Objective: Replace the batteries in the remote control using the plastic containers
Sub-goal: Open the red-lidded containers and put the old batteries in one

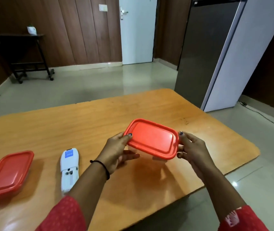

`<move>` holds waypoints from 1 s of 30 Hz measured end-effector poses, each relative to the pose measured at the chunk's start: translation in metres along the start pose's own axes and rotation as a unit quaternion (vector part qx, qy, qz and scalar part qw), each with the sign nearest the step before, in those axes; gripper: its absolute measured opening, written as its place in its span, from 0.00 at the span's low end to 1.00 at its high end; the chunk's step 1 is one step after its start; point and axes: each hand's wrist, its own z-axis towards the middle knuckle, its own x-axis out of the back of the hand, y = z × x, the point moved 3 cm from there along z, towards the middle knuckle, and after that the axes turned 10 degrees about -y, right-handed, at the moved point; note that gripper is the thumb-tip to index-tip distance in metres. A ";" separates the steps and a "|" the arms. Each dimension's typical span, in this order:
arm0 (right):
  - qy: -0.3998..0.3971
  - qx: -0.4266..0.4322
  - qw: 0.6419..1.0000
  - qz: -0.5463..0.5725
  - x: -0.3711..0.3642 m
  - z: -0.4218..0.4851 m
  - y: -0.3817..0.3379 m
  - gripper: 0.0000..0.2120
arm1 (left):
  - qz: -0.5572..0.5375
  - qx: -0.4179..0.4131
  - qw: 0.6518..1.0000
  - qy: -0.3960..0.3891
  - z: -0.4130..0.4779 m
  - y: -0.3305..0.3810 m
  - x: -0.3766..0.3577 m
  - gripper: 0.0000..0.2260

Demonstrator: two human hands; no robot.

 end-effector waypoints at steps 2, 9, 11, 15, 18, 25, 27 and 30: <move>0.007 0.011 0.999 -0.037 -0.001 0.011 -0.001 0.19 | -0.048 -0.015 0.998 0.028 0.022 0.002 -0.007 0.13; 0.043 0.013 0.999 -0.007 0.021 0.135 0.002 0.15 | -0.013 0.001 1.000 0.026 0.151 0.017 -0.040 0.16; 0.052 0.024 0.998 0.001 0.033 0.190 -0.001 0.14 | 0.030 -0.007 0.999 0.025 0.198 0.028 -0.043 0.12; 0.072 0.063 0.994 -0.054 0.046 0.295 -0.008 0.16 | 0.028 -0.040 0.999 0.025 0.289 0.047 -0.042 0.14; 0.088 0.050 0.993 -0.053 0.055 0.352 -0.009 0.18 | -0.007 -0.038 0.999 0.026 0.342 0.057 -0.047 0.17; 0.089 0.033 0.995 -0.030 0.070 0.423 -0.010 0.19 | -0.080 -0.047 0.996 0.017 0.409 0.072 -0.054 0.22; 0.089 0.034 0.995 -0.042 0.071 0.428 -0.012 0.18 | -0.086 -0.041 0.995 0.008 0.411 0.073 -0.053 0.23; 0.097 0.031 0.994 -0.045 0.069 0.426 -0.013 0.17 | -0.082 -0.038 0.996 -0.001 0.413 0.073 -0.049 0.26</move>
